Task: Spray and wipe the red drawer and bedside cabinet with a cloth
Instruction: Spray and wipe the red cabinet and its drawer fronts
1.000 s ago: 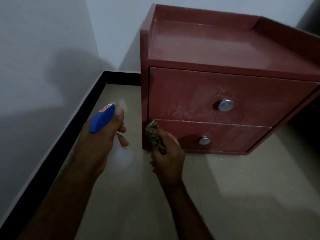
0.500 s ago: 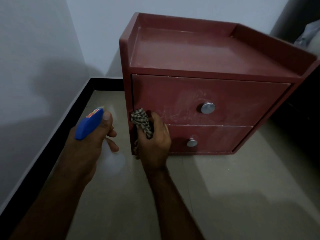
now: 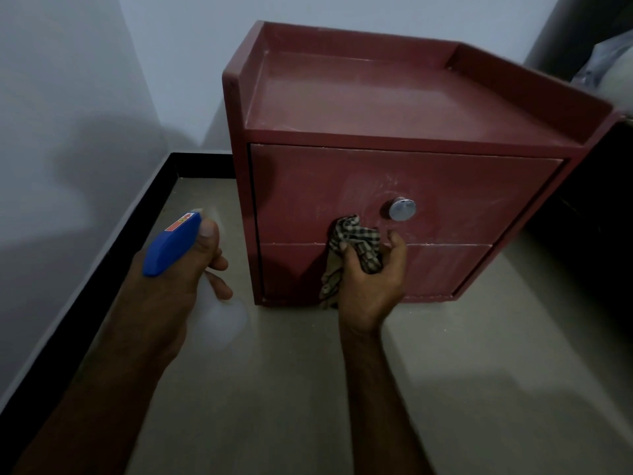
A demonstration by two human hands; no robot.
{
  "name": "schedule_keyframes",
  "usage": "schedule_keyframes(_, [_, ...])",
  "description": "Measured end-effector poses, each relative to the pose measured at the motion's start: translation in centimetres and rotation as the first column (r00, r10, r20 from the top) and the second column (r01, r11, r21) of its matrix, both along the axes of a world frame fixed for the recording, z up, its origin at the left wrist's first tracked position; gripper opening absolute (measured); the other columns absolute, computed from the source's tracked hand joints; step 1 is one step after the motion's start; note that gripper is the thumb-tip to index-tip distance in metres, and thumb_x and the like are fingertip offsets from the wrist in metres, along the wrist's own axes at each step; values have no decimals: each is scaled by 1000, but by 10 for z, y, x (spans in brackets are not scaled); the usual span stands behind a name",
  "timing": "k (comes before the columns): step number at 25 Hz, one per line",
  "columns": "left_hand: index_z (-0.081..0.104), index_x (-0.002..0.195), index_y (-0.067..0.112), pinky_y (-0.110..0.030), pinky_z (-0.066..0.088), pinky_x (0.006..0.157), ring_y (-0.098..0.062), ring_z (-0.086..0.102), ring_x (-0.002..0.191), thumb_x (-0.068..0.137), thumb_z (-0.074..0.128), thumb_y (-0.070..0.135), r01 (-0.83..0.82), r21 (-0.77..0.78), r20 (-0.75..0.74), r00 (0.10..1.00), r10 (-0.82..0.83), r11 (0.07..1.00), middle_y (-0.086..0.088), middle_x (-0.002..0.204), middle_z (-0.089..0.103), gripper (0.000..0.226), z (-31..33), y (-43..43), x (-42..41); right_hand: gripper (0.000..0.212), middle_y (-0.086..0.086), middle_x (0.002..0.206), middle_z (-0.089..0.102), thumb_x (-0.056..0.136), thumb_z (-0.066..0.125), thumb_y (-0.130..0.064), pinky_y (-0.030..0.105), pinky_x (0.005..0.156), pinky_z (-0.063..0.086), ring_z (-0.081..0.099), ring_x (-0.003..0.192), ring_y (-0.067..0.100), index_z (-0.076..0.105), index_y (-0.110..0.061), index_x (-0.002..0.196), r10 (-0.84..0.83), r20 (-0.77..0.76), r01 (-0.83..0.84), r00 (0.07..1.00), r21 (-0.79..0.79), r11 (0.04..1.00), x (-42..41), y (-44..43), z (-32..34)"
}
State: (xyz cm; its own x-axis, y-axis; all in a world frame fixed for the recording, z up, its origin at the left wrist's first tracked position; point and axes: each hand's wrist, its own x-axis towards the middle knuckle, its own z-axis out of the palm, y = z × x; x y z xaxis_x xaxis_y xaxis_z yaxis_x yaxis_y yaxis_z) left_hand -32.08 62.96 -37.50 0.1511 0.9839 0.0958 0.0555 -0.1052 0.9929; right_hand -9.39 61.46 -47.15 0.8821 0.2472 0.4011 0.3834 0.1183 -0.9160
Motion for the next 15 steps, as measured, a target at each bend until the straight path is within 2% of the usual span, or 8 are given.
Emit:
schedule_keyframes(2, [68, 85, 62, -49, 57, 75, -21, 71, 62, 62, 61, 93, 6, 15, -6, 1000, -6, 1000, 2, 88, 73, 40, 2, -2, 1, 69, -4, 104, 74, 74, 93, -18, 12, 80, 54, 72, 89, 7, 60, -17, 135, -3, -11, 4, 1000, 20, 1000, 10, -5, 1])
schedule_keyframes(6, [67, 87, 62, -59, 58, 78, -21, 71, 60, 68, 60, 91, 6, 46, -12, 1000, -5, 999, 2, 87, 73, 35, 0, -1, 3, 71, 5, 104, 75, 74, 94, -16, 29, 83, 61, 74, 94, 18, 59, -14, 136, -11, -67, 14, 998, 45, 999, 35, -14, 2])
schedule_keyframes(9, [67, 90, 64, -65, 57, 81, -22, 70, 59, 70, 60, 90, 21, 40, -10, 1000, -21, 999, 4, 86, 73, 34, -3, -2, 6, 73, 6, 104, 75, 73, 94, -11, 33, 84, 62, 75, 94, 19, 58, -10, 137, -24, -111, 31, 994, 62, 998, 56, -21, 5])
schedule_keyframes(12, [65, 93, 66, -70, 56, 80, -25, 71, 61, 73, 59, 88, 44, 32, -12, 999, -43, 999, 3, 87, 73, 31, -7, -3, 10, 71, -1, 99, 75, 73, 94, -8, 25, 82, 59, 73, 89, 7, 60, -9, 135, -47, -106, 53, 993, 49, 997, 77, -28, 7])
schedule_keyframes(15, [65, 100, 65, -67, 58, 76, -25, 71, 61, 73, 62, 87, 57, 16, 7, 998, -57, 998, 2, 86, 73, 35, -8, -4, 12, 68, -14, 98, 71, 72, 93, -10, 10, 81, 53, 68, 87, -11, 63, -10, 133, -102, -97, 106, 990, 39, 994, 92, -35, 9])
